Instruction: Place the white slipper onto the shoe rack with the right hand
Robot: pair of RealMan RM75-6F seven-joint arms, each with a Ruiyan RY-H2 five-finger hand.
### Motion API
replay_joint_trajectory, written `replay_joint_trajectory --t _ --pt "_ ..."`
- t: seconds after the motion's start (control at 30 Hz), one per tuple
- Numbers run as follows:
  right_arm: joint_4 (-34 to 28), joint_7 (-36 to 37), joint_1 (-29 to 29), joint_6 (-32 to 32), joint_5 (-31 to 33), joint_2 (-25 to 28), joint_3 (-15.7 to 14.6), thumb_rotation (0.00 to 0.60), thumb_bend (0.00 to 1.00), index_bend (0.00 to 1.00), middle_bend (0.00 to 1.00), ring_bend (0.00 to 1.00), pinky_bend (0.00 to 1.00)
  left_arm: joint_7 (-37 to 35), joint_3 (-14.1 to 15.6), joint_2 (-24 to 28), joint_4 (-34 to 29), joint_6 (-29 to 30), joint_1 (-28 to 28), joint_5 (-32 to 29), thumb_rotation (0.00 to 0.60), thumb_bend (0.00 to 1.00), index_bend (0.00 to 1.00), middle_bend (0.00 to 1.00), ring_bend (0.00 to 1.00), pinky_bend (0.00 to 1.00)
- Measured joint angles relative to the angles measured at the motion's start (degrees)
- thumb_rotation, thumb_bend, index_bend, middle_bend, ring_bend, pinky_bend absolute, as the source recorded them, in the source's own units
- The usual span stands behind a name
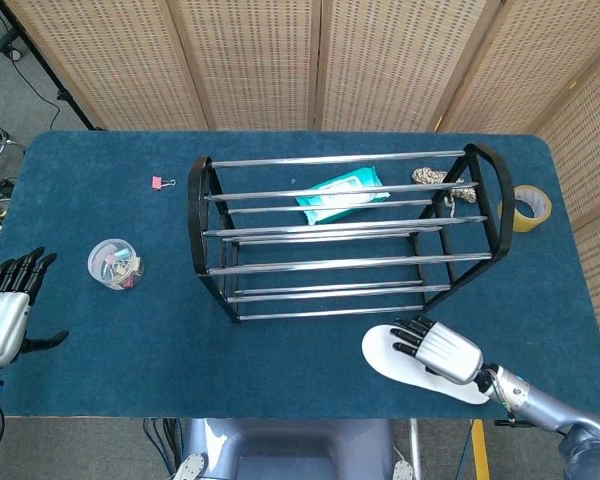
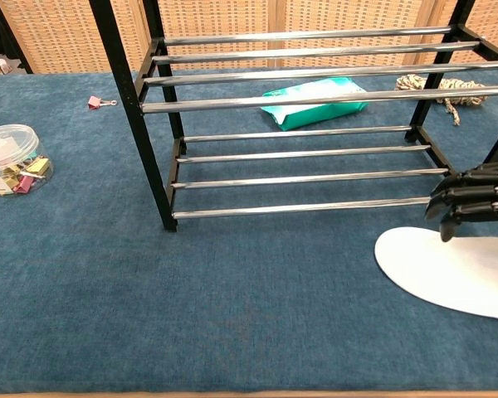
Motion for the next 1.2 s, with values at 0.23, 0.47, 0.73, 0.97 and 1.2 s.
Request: replay_joint_trajectory --t 0.23,0.47,0.73,0.97,1.2 --pt "1.8 0.8 0.3 1.0 0.3 -1.6 -1.6 0.6 0.58 0.54 0.45 0.38 0.5 -0.6 0.1 0.2 0.0 0.1 0.1 0.2 0.6 0.0 0.0 0.0 0.0 0.0" --pt "1.7 1.5 0.0 3.8 1.8 -2.0 -1.3 0.6 0.58 0.56 0.47 0.39 0.53 -1.0 0.1 0.4 -0.1 0.2 0.1 0.5 0.6 0.0 0.0 0.0 0.0 0.0" --pt "-0.4 -1.0 0.6 5.7 5.3 -3.2 1.7 0.6 0.58 0.56 0.48 0.4 0.54 -1.5 0.3 0.6 -0.3 0.3 0.2 1.2 0.6 0.0 0.0 0.0 0.0 0.0" --pt "-1.5 -5.2 1.8 4.3 6.8 -5.7 2.8 0.6 0.58 0.58 0.5 0.43 0.59 -2.1 0.6 0.9 -0.4 0.4 0.4 2.0 0.6 0.0 0.0 0.0 0.0 0.0" --pt "-1.7 -6.5 2.9 1.9 9.1 -8.9 4.6 0.6 0.58 0.59 0.51 0.44 0.61 -3.2 0.7 1.3 -0.3 0.7 0.6 2.2 0.6 0.0 0.0 0.0 0.0 0.0"
